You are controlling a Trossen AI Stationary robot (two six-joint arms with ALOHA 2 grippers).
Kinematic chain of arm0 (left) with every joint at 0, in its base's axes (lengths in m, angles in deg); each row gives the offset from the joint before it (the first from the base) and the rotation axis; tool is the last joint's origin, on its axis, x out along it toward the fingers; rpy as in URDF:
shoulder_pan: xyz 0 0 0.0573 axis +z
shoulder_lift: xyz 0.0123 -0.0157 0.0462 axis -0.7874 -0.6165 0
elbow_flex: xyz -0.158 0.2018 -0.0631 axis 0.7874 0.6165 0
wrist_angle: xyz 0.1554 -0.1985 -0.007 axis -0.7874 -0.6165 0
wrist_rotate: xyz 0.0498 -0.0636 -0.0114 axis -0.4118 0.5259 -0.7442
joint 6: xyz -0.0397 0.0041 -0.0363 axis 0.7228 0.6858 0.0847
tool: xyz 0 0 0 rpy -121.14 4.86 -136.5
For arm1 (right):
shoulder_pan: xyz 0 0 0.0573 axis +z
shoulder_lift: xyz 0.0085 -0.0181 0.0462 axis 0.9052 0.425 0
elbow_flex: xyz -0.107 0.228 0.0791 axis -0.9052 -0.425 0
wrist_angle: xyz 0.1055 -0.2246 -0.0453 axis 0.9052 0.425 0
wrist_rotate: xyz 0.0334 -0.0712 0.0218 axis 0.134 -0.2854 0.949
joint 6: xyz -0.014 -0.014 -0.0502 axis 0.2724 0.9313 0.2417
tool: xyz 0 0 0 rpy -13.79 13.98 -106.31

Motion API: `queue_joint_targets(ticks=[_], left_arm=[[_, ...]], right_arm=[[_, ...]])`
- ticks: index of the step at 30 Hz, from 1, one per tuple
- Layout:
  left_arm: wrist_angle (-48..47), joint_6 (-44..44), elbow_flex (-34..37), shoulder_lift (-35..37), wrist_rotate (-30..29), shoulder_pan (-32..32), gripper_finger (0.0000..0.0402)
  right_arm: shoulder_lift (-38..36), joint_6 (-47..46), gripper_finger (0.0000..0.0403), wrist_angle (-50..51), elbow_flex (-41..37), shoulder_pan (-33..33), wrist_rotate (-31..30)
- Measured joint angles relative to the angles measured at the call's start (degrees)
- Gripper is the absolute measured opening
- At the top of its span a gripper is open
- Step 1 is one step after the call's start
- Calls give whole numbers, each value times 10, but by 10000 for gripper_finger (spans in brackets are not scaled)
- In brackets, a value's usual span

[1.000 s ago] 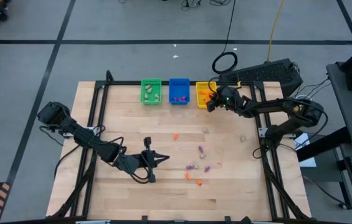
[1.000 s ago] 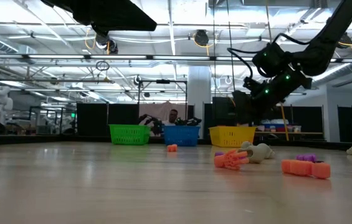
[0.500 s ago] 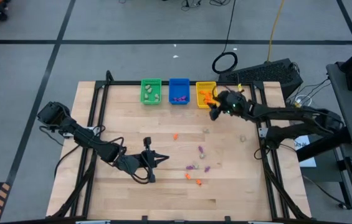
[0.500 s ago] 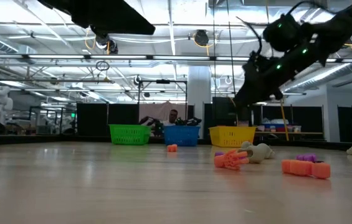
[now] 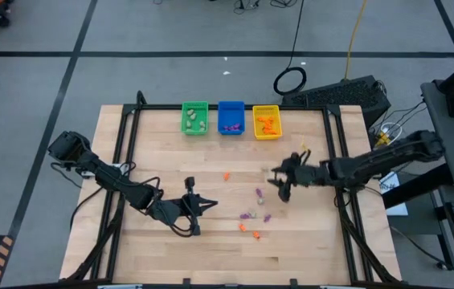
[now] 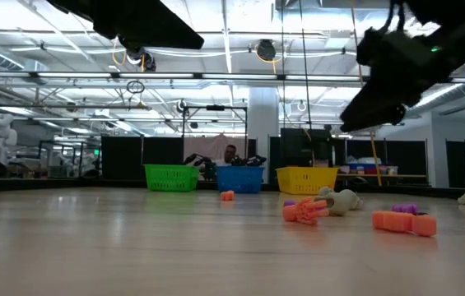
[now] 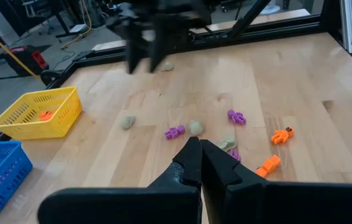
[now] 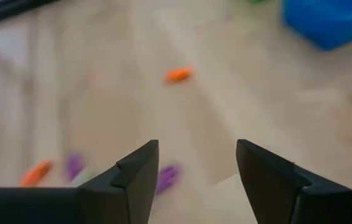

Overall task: Sort Halloween decoration
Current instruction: Put the purple skeleton toy into the blue bin

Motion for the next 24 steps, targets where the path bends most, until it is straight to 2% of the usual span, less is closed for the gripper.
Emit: queue_joint_targets(ticks=[7, 13, 20, 24], left_arm=[[0, 0, 0, 0, 0, 0, 1], [1, 15, 0, 0, 0, 1, 1], [14, 30, 0, -13, 40, 2, 1], [19, 30, 0, -37, 46, 5, 1]], right_arm=[[47, -2, 203, 6, 0, 132, 5], [93, -21, 189, 5, 0, 208, 17], [152, -36, 179, -27, 0, 232, 17], [191, -8, 179, -78, 0, 232, 31]])
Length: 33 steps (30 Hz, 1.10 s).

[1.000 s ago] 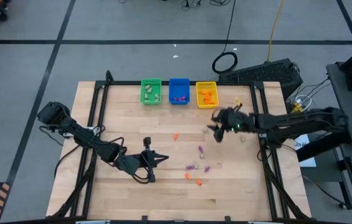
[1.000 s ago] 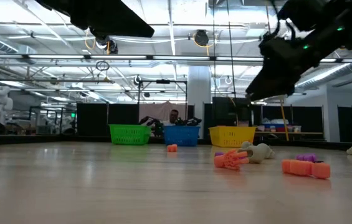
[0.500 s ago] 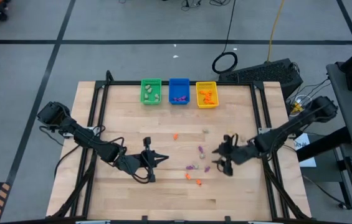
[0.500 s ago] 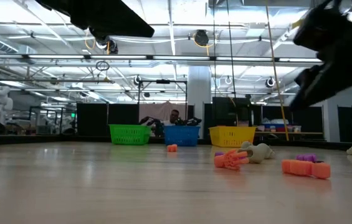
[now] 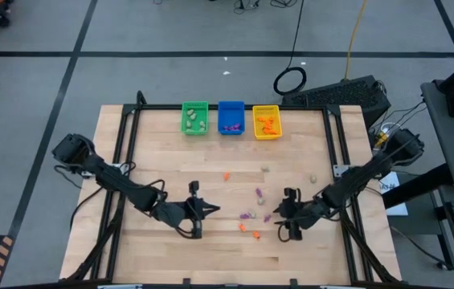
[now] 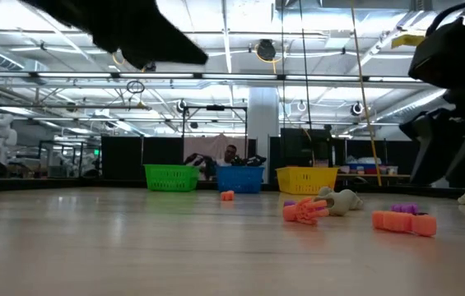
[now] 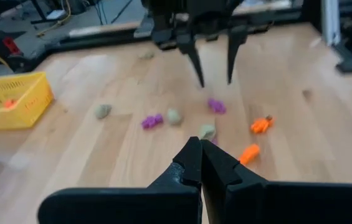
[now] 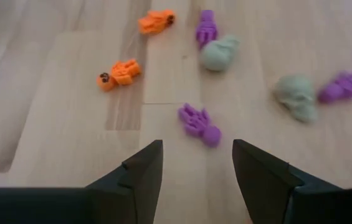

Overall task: Sort Halloween decoration
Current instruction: Put the purple skeleton toy into the blue bin

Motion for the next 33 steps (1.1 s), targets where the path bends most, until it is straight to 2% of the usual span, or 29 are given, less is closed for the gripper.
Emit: queue_joint_targets(ticks=[9, 18, 22, 27, 33], left_arm=[[29, 0, 0, -32, 17, 25, 1], [36, -2, 0, -32, 20, 25, 1], [38, -4, 0, -32, 20, 25, 1], [42, -4, 0, -32, 20, 25, 1], [42, -2, 0, -32, 20, 26, 1]], right_arm=[[75, 80, 179, -78, 0, -1, -7], [119, 95, 178, -123, 1, -2, -33], [121, 90, 178, -136, 0, -2, -34], [121, 49, 178, -139, 0, -2, -76], [122, 10, 172, -141, 0, -2, -77]])
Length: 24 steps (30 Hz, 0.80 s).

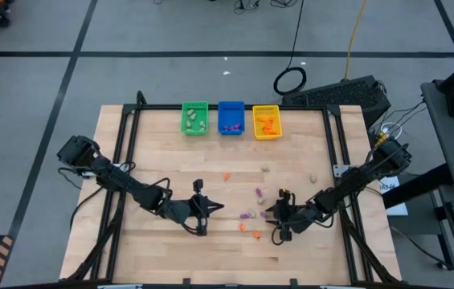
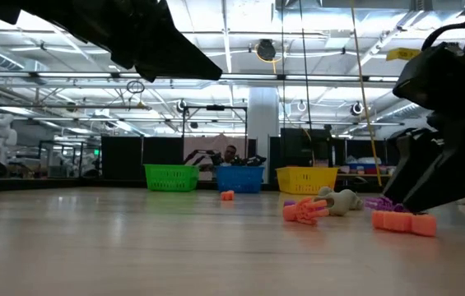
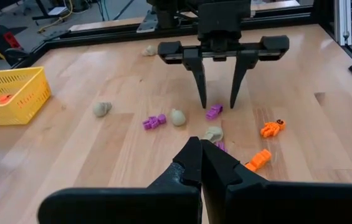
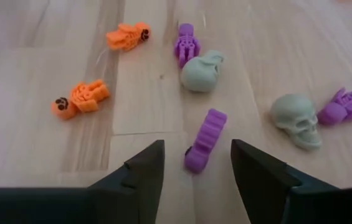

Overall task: Sort Halloween decoration
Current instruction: Put the purple skeleton toy into the blue bin

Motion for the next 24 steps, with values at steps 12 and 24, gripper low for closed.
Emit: queue_joint_targets(ticks=[12, 24], left_arm=[[0, 0, 0, 0, 0, 0, 1], [-1, 0, 0, 0, 0, 0, 1]], right_arm=[[48, -6, 98, -39, 1, 1, -29], [8, 26, 12, -29, -1, 1, -12]])
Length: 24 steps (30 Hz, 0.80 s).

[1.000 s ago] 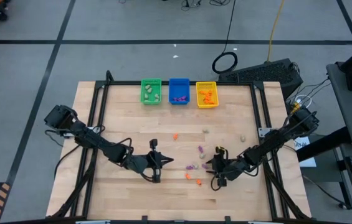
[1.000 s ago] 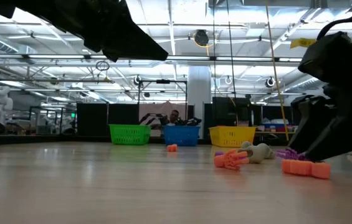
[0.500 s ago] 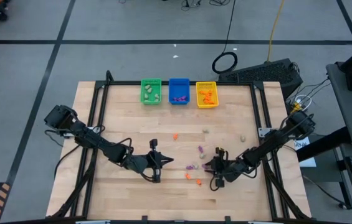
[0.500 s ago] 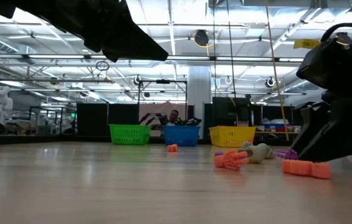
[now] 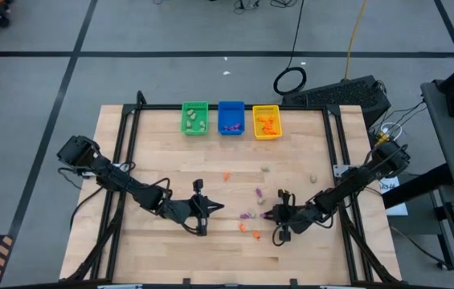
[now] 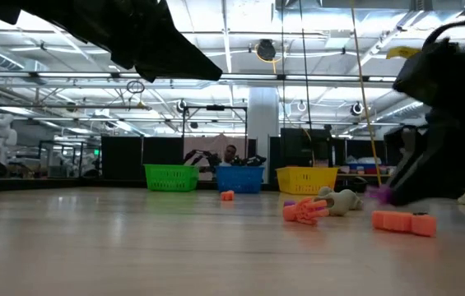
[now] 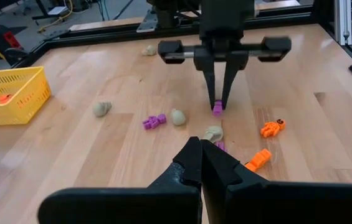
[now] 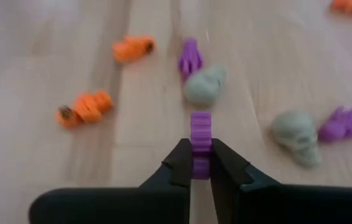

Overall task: Sort Halloween decoration
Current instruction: Put the purple skeleton toy into the blue bin

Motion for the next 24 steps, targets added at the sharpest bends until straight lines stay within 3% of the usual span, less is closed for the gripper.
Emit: queue_joint_targets(ticks=[5, 16, 24], left_arm=[[0, -16, 0, 0, 0, 0, 1], [5, -14, 0, 0, -1, 0, 1], [110, -19, 0, -53, 10, 14, 1]], right_arm=[[-57, 58, 18, -14, 0, 0, -1], [-214, 312, 18, -100, 1, 0, -2], [-247, 431, 18, -139, 1, 0, -3]])
